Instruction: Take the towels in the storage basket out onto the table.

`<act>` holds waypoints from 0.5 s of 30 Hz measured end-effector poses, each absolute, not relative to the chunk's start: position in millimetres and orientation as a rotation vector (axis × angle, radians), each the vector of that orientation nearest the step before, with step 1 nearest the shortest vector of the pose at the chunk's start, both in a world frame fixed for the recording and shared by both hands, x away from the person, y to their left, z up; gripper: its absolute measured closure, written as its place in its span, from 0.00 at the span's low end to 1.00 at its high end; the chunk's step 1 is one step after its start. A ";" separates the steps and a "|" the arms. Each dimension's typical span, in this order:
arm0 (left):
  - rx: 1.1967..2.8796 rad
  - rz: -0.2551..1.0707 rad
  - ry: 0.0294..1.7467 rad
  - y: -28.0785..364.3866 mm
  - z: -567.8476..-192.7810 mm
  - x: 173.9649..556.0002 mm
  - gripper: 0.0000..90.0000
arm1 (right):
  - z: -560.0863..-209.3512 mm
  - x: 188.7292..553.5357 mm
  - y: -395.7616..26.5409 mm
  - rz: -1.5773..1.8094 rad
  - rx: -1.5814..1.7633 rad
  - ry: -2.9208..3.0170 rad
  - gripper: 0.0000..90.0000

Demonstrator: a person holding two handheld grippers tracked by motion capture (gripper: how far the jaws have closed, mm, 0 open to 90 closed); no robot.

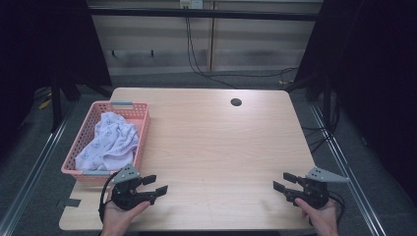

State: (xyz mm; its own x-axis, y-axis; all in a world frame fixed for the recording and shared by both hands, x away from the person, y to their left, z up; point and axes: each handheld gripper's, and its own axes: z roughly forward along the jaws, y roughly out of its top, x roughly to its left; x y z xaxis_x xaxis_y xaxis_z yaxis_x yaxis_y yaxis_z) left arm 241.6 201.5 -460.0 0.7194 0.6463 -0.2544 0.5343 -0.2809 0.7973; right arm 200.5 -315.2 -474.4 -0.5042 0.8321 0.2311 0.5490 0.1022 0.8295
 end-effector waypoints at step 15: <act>1.932 0.150 0.904 205.7 -451.1 245.2 0.38 | -479.6 207.1 -310.6 1.274 1.325 2.208 0.26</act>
State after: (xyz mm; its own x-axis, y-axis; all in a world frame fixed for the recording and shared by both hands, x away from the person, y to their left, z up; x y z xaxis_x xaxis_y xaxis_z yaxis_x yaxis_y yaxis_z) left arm 245.2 205.7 -451.1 0.7176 0.6465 -0.2589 0.5282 -0.2631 0.8073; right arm 207.1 -310.6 -479.6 -0.5462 0.8140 0.1977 0.5785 0.1958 0.7919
